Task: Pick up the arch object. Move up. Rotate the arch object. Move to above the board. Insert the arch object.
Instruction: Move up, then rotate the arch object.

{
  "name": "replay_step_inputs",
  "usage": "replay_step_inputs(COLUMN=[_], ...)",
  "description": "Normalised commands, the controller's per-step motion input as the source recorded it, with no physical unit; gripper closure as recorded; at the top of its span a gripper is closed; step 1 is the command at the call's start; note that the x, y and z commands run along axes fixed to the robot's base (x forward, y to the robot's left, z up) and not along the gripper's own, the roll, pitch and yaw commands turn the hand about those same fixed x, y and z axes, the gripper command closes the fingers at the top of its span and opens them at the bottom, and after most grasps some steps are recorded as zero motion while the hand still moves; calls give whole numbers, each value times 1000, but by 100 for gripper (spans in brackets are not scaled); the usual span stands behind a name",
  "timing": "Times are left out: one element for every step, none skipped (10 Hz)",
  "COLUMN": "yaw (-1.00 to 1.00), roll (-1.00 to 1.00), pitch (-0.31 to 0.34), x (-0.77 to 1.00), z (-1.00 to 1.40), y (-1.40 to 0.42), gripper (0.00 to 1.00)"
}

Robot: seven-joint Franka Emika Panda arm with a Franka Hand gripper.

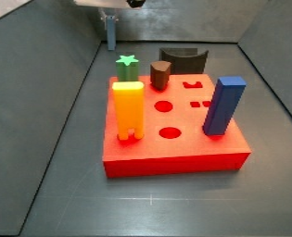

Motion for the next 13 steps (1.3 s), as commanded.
replay_step_inputs(yaw=[1, -9, -13, -9, -5, 4, 0, 7, 18, 20, 21, 24, 26], roll=[7, 18, 29, 58, 76, 90, 0, -4, 6, 31, 57, 71, 80], pitch=[-12, 37, 55, 78, 90, 99, 0, 1, 55, 65, 88, 107, 114], x=[16, -21, -25, -24, -22, -20, 398, 398, 366, 351, 335, 325, 316], z=[850, 715, 637, 433, 310, 190, 706, 689, 699, 716, 737, 756, 772], y=[36, 36, 26, 12, 7, 4, -1000, -1000, -1000, -1000, -1000, -1000, -1000], gripper=[100, 100, 100, 100, 100, 100, 100, 100, 100, 100, 100, 100, 100])
